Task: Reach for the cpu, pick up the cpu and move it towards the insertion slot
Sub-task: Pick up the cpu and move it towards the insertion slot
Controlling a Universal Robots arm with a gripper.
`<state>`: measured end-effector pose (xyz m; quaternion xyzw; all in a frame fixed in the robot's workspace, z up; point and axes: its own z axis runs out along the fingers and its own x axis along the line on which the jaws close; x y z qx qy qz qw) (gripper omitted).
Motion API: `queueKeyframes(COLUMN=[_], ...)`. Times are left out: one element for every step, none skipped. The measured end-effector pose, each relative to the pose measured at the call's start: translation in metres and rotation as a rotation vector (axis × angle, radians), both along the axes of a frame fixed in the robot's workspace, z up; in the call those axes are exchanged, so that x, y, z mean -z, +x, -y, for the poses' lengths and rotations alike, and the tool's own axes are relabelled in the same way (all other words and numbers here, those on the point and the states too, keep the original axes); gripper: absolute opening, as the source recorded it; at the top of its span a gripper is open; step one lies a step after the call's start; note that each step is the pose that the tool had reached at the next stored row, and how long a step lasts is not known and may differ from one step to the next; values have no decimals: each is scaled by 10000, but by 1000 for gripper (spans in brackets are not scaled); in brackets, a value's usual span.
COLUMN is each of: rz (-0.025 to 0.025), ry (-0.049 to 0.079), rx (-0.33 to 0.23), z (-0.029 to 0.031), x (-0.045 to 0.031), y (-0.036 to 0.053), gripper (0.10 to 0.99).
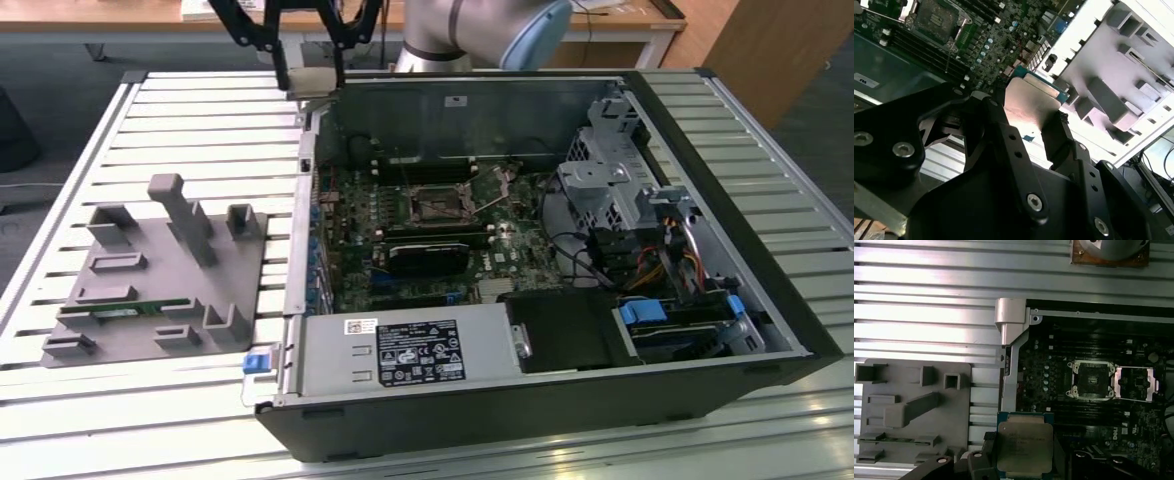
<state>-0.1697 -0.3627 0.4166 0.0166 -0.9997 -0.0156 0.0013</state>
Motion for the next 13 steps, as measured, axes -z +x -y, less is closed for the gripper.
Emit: queueKeyframes(rz=[0, 0, 0, 0, 0, 0, -1, 0, 0, 0, -1, 0, 0], ry=[0, 0, 0, 0, 0, 0, -1, 0, 0, 0, -1, 0, 0], rx=[0, 0, 0, 0, 1, 0, -1, 0, 0, 0, 0, 0, 0], z=[-4, -8, -11, -15, -20, -25, -30, -37, -44, -50, -56, -61, -65], x=[0, 0, 0, 0, 0, 0, -1, 0, 0, 0, 0, 0, 0], y=[30, 59, 89, 121, 157, 188, 220, 252, 283, 315, 347, 382, 413], gripper=[541, 541, 541, 541, 541, 541, 541, 541, 541, 541, 541, 541, 541])
